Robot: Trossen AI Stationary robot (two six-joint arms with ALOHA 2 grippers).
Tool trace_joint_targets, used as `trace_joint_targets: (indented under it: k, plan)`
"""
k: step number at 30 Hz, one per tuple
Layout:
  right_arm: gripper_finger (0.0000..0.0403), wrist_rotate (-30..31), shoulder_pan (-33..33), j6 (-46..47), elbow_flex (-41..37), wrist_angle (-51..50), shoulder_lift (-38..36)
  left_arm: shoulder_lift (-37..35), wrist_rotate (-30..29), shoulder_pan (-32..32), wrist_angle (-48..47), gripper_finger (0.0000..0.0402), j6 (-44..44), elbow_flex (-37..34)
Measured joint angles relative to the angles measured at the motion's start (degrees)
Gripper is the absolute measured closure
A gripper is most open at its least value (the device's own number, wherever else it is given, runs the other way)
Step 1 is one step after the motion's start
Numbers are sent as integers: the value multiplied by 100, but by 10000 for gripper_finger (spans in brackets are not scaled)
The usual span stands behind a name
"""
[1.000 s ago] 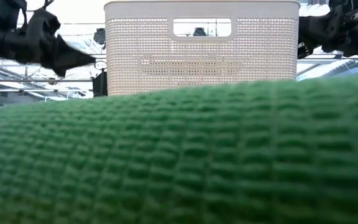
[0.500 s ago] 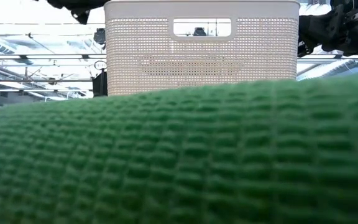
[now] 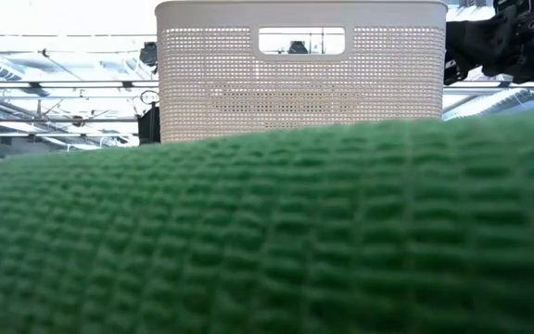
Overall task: Pick & place medical supplies in basket/bin
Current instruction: Put the green bandage into the white bin
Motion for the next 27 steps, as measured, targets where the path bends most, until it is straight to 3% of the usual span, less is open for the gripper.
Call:
trace_joint_targets:
  k: [7,11,20,23,27]
  plan:
    - [403,-4,0,236,0,35,0,1396,211,-409,-447,359,-237,1365]
    - [403,-7,0,240,0,35,2,1985,-109,-402,-703,352,-263,1923]
    - [403,15,0,146,0,114,4,2166,204,-187,-1055,344,-584,2282]
    - [403,14,0,61,0,119,4,2096,578,-59,-1065,312,-1101,2287]
    - [403,14,0,26,0,120,4,2095,1362,133,-1179,231,-1471,2289]
